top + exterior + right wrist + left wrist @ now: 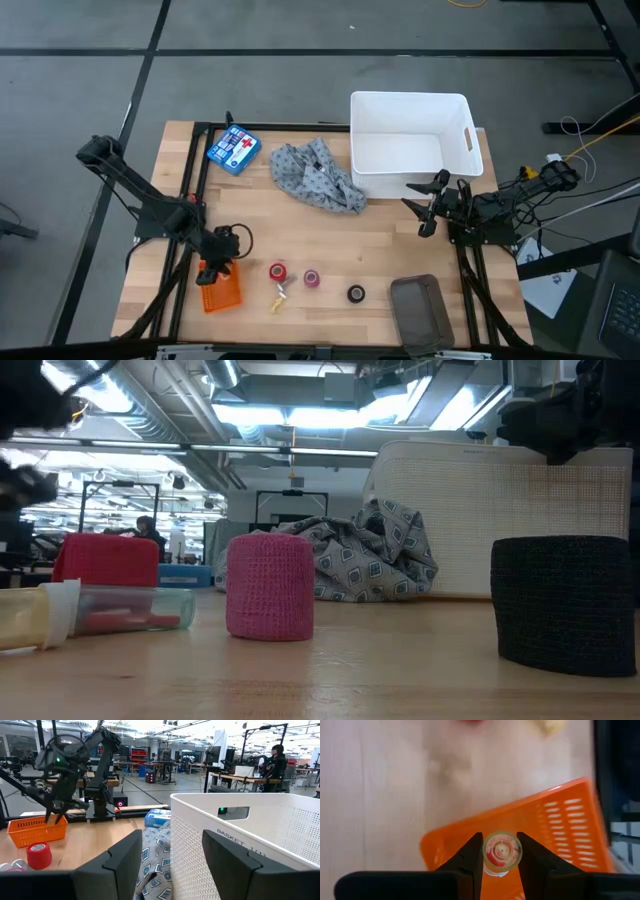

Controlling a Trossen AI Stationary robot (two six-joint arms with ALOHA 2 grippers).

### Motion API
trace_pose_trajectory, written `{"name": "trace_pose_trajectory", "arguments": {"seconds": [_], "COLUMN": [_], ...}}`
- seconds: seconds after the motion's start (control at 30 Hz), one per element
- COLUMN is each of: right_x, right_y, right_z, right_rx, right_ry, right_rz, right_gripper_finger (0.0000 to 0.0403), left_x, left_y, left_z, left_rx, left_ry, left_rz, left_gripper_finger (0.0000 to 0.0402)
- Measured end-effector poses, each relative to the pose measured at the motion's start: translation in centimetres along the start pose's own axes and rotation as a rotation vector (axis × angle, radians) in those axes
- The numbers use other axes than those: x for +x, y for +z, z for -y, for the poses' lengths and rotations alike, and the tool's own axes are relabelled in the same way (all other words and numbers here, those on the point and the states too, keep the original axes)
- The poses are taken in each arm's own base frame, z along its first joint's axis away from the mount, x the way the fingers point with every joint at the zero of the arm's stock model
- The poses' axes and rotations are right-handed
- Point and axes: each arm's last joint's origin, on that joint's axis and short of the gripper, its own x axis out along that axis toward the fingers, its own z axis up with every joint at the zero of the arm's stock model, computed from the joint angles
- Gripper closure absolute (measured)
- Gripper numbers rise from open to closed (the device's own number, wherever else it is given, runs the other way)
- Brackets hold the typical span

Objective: Pick & place medical supplies in basket/bin
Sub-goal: Put the green pill bottle into the orange bin

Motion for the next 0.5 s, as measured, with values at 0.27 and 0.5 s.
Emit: {"name": "trace_pose_trajectory", "arguments": {"seconds": [0.27, 0.5], "right_x": [0.0, 0.0], "right_y": [0.0, 0.0], "right_z": [0.0, 0.0], "right_rx": [0.0, 0.0], "right_ry": [0.0, 0.0], "right_rz": [0.0, 0.0], "right_gripper_finger": [0.0194, 0.0194], "left_x": [0.65, 0.2], "left_y": [-0.36, -0.03], "left_z": [-0.78, -0.5], "left_rx": [-0.029, -0.041], "left_ry": [0.084, 0.049], "left_rz": [0.069, 0.129], "left_gripper_finger": [0.0281, 0.0246]}}
